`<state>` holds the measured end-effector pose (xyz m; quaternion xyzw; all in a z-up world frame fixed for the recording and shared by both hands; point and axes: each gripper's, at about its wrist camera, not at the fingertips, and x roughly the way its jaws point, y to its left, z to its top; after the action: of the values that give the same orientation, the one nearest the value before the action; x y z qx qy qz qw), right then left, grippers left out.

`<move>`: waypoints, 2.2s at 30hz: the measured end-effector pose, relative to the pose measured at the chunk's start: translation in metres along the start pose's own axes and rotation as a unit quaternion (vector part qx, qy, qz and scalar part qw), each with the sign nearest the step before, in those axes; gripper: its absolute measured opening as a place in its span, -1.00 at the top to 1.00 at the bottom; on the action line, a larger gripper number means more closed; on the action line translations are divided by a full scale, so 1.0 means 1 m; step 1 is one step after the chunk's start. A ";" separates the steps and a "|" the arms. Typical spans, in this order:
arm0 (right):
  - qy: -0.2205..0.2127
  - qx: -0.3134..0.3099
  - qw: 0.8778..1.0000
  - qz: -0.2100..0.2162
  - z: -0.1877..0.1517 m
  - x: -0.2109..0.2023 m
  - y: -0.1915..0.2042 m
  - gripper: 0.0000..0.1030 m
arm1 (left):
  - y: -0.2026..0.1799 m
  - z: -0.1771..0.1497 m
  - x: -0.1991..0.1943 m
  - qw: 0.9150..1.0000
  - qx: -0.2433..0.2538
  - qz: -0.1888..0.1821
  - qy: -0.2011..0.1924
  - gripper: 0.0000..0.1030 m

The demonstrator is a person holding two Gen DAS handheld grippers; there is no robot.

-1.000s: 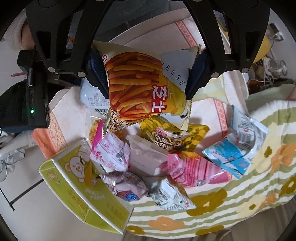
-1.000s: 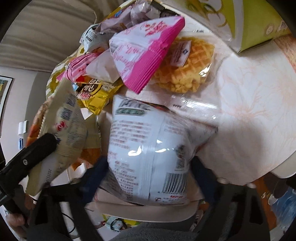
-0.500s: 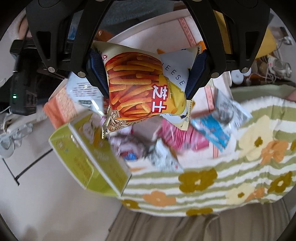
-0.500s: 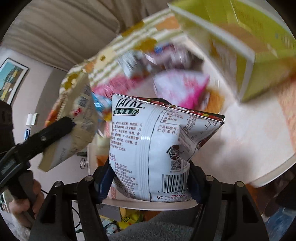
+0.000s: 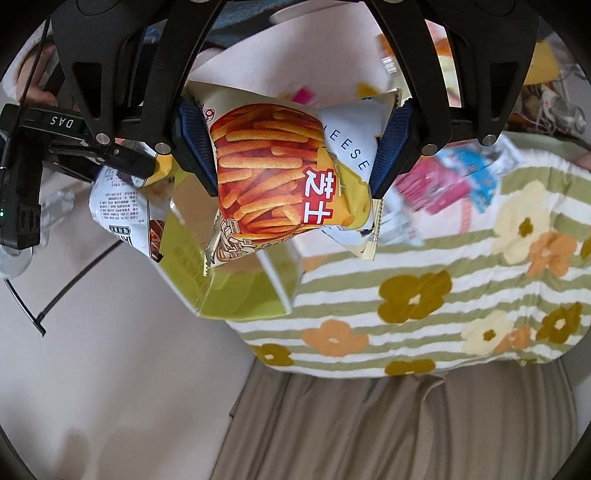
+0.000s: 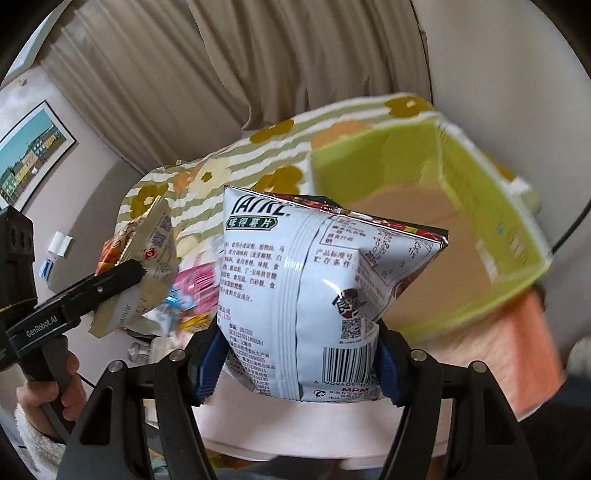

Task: Organize snacks
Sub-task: 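Carry both bags into the yellow-green box and open both tools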

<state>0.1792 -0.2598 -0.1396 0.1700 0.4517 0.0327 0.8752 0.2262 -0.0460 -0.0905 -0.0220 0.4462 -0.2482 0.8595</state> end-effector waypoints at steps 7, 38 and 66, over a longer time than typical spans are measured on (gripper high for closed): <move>-0.004 -0.029 0.999 -0.024 0.037 -0.011 -0.073 -0.25 | -0.081 0.030 0.054 1.000 -0.008 0.003 -0.004 -0.48; 0.067 0.013 0.996 -0.054 0.045 0.039 -0.160 -0.25 | -0.129 0.051 0.186 0.991 0.074 0.054 0.102 -0.94; 0.030 -0.041 0.999 -0.014 0.041 0.031 -0.152 -0.96 | -0.118 0.029 0.119 0.994 0.023 0.095 0.048 -0.94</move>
<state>0.2159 -0.4073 -0.1921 0.1265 0.4780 0.0439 0.8681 0.2577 -0.2083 -0.1327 0.0522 0.4811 -0.1764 0.8571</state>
